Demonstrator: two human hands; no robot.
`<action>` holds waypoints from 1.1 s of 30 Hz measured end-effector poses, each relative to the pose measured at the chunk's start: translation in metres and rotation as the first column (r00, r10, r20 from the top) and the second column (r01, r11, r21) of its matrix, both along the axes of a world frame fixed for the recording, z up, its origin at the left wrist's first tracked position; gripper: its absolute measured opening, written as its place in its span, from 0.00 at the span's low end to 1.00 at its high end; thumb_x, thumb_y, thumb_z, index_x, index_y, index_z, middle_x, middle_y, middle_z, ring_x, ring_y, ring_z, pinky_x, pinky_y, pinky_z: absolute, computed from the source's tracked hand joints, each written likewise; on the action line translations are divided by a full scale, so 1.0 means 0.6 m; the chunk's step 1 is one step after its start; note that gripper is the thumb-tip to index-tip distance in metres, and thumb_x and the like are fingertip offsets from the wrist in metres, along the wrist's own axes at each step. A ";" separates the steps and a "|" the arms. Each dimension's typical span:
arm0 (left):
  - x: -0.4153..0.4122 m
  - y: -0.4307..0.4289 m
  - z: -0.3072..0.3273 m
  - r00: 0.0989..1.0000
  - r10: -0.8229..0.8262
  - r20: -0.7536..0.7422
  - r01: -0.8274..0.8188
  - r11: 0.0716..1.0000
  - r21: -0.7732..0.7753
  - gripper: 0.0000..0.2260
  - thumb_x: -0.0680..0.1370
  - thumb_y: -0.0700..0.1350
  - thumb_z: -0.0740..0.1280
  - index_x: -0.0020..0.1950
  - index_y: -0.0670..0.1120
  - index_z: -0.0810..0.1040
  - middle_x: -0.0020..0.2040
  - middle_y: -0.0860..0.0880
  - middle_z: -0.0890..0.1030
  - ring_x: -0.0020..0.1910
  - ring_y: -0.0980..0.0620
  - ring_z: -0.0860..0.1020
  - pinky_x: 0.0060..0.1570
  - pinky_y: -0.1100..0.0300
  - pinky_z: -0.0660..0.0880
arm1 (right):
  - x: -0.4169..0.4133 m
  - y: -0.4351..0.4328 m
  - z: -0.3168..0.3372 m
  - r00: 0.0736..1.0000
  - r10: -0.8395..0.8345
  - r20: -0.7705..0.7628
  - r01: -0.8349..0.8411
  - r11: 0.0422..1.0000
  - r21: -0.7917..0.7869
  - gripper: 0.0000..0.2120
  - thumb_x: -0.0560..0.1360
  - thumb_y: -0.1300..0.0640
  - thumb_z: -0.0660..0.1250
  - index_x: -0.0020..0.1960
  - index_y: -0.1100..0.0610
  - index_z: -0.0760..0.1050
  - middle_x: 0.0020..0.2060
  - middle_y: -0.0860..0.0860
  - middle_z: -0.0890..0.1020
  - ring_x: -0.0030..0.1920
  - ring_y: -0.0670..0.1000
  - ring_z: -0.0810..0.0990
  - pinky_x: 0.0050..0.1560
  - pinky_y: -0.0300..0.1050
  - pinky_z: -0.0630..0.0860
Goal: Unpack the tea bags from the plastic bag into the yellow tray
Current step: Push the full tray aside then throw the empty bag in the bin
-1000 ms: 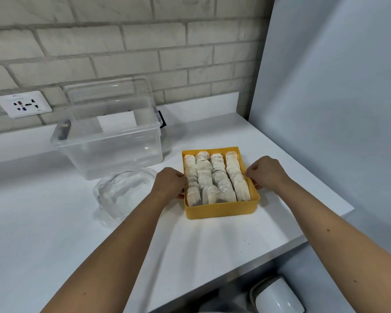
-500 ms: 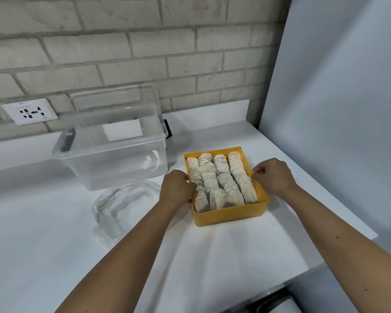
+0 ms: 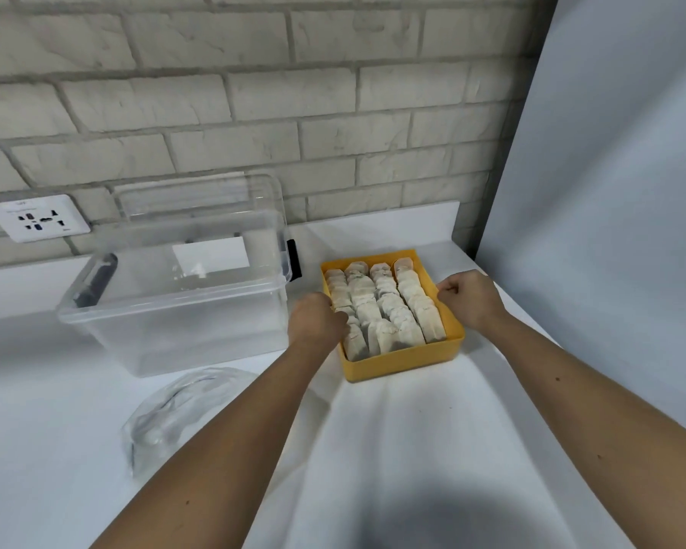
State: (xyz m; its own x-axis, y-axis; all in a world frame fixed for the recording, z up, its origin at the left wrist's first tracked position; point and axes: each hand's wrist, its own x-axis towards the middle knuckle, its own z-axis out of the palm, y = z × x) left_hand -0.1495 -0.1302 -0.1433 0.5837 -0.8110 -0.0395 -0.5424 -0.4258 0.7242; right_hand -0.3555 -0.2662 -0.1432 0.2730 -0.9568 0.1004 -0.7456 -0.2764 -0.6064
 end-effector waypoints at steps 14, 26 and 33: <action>0.021 -0.069 -0.042 0.955 0.172 -0.243 -0.206 0.971 -0.122 0.18 0.77 0.41 0.60 0.64 0.49 0.81 0.56 0.45 0.84 0.53 0.43 0.80 0.53 0.51 0.80 | 0.045 -0.083 -0.021 0.998 0.005 0.069 -0.007 1.000 0.029 0.10 0.76 0.60 0.68 0.54 0.59 0.84 0.52 0.55 0.85 0.55 0.55 0.81 0.55 0.46 0.77; 0.053 -0.111 -0.045 0.855 0.297 -0.426 -0.370 0.924 -0.096 0.18 0.77 0.42 0.61 0.64 0.52 0.80 0.59 0.47 0.82 0.56 0.43 0.81 0.58 0.50 0.79 | 0.084 -0.122 -0.029 0.998 -0.014 0.063 0.012 0.999 0.039 0.10 0.78 0.56 0.66 0.54 0.55 0.84 0.53 0.54 0.84 0.54 0.57 0.80 0.52 0.45 0.77; 0.055 -0.111 -0.046 0.848 0.301 -0.436 -0.377 0.921 -0.098 0.16 0.77 0.43 0.63 0.63 0.52 0.81 0.60 0.47 0.82 0.56 0.42 0.81 0.57 0.50 0.79 | 0.086 -0.117 -0.032 0.998 -0.019 0.067 0.017 1.000 0.025 0.11 0.79 0.56 0.63 0.57 0.55 0.83 0.55 0.53 0.84 0.55 0.56 0.80 0.53 0.44 0.76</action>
State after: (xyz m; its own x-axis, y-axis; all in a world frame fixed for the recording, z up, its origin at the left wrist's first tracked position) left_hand -0.1167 -0.1968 -0.1711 0.7864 -0.5808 -0.2103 -0.0301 -0.3762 0.9261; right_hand -0.3039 -0.3363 -0.1624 0.2492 -0.9638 0.0947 -0.7074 -0.2479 -0.6619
